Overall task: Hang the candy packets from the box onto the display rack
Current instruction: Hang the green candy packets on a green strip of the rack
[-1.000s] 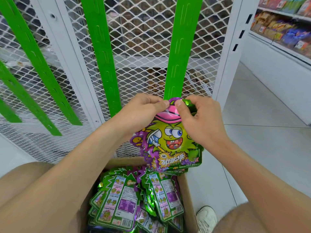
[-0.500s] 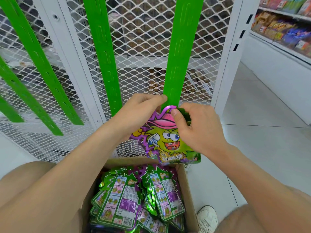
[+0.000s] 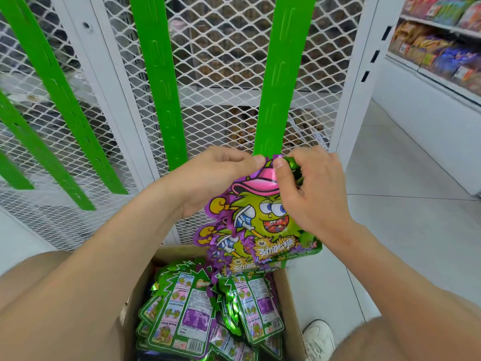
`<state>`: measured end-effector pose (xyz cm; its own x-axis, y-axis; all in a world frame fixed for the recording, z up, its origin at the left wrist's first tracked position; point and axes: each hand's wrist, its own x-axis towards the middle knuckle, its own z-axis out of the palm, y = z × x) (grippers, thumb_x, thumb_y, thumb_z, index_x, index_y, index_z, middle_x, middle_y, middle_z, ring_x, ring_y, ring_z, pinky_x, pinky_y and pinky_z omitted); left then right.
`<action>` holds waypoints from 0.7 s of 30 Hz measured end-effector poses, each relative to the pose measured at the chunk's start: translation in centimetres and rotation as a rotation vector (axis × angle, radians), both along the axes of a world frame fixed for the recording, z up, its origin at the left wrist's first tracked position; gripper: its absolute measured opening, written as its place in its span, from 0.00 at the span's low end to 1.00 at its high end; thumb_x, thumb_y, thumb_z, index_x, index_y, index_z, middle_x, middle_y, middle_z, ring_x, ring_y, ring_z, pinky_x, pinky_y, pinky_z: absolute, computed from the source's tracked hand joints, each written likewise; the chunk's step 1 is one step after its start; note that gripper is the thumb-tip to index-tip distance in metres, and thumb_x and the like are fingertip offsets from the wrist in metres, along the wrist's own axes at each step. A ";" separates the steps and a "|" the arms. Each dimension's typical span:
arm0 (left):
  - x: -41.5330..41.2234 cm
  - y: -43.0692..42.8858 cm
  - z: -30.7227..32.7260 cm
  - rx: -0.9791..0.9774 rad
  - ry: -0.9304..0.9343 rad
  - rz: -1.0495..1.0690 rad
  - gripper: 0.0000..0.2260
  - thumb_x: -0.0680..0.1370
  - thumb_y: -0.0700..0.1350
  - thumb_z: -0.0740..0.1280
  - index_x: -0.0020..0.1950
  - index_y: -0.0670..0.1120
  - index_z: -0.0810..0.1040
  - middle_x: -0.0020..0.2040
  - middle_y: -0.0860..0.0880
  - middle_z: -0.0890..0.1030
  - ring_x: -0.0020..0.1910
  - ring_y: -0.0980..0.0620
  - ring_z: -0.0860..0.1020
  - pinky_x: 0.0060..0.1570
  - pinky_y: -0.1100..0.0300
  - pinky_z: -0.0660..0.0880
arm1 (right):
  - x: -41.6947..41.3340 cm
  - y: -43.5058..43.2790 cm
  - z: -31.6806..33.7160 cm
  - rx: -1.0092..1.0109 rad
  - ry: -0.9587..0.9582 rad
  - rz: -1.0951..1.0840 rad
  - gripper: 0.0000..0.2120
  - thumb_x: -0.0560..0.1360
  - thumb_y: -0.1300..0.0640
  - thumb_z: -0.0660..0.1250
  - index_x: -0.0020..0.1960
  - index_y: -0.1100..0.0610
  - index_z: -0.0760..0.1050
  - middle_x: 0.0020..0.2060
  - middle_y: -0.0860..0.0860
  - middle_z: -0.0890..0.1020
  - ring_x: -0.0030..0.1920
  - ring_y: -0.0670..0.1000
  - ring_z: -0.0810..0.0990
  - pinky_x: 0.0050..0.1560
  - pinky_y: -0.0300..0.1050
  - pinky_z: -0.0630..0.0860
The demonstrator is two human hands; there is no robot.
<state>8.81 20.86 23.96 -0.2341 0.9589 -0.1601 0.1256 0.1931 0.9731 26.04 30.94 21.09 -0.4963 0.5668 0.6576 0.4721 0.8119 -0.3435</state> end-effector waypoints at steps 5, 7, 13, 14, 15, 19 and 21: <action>0.2 0.0 -0.3 0.022 0.034 0.046 0.11 0.82 0.54 0.72 0.55 0.50 0.89 0.58 0.52 0.88 0.67 0.51 0.81 0.77 0.45 0.67 | -0.2 -0.2 -0.3 0.016 -0.018 -0.003 0.17 0.82 0.48 0.62 0.38 0.54 0.70 0.32 0.44 0.68 0.39 0.53 0.69 0.46 0.51 0.64; 0.3 0.0 -0.4 0.023 0.065 0.082 0.09 0.83 0.51 0.71 0.55 0.49 0.89 0.54 0.53 0.89 0.63 0.54 0.83 0.73 0.49 0.71 | -0.2 -0.1 -0.3 -0.013 -0.042 0.000 0.18 0.83 0.46 0.62 0.37 0.53 0.69 0.30 0.43 0.66 0.38 0.53 0.69 0.45 0.51 0.65; 1.0 -0.3 -0.6 0.064 0.097 0.126 0.10 0.84 0.46 0.70 0.50 0.43 0.88 0.47 0.45 0.89 0.46 0.50 0.87 0.55 0.58 0.81 | 0.0 0.3 -0.3 -0.068 -0.073 0.093 0.19 0.82 0.44 0.61 0.37 0.52 0.73 0.27 0.45 0.71 0.32 0.54 0.72 0.40 0.50 0.67; 1.1 -0.2 -0.5 0.055 0.088 0.129 0.10 0.84 0.48 0.70 0.50 0.44 0.88 0.47 0.44 0.89 0.49 0.46 0.87 0.60 0.52 0.81 | 0.1 0.4 -0.3 -0.068 -0.079 0.118 0.19 0.82 0.44 0.61 0.37 0.53 0.75 0.28 0.46 0.73 0.32 0.54 0.73 0.39 0.51 0.70; 1.2 -0.1 -0.4 0.048 0.083 0.141 0.10 0.83 0.50 0.70 0.48 0.46 0.88 0.47 0.45 0.89 0.51 0.44 0.87 0.63 0.47 0.80 | 0.2 0.6 -0.2 -0.059 -0.094 0.150 0.20 0.83 0.43 0.60 0.39 0.53 0.76 0.29 0.47 0.75 0.33 0.54 0.74 0.39 0.53 0.72; 1.1 -0.3 0.4 0.017 0.113 0.183 0.16 0.83 0.59 0.67 0.47 0.52 0.90 0.26 0.66 0.66 0.33 0.74 0.74 0.55 0.58 0.72 | 1.3 1.2 0.2 0.004 -0.170 0.303 0.18 0.83 0.44 0.64 0.47 0.54 0.84 0.36 0.48 0.82 0.38 0.51 0.79 0.41 0.54 0.75; 0.7 -0.2 0.5 0.014 0.124 0.132 0.19 0.82 0.64 0.65 0.53 0.51 0.88 0.34 0.65 0.61 0.41 0.60 0.57 0.50 0.57 0.71 | 1.9 1.2 0.5 0.007 -0.190 0.326 0.16 0.82 0.43 0.66 0.50 0.51 0.87 0.38 0.46 0.84 0.40 0.50 0.81 0.42 0.53 0.77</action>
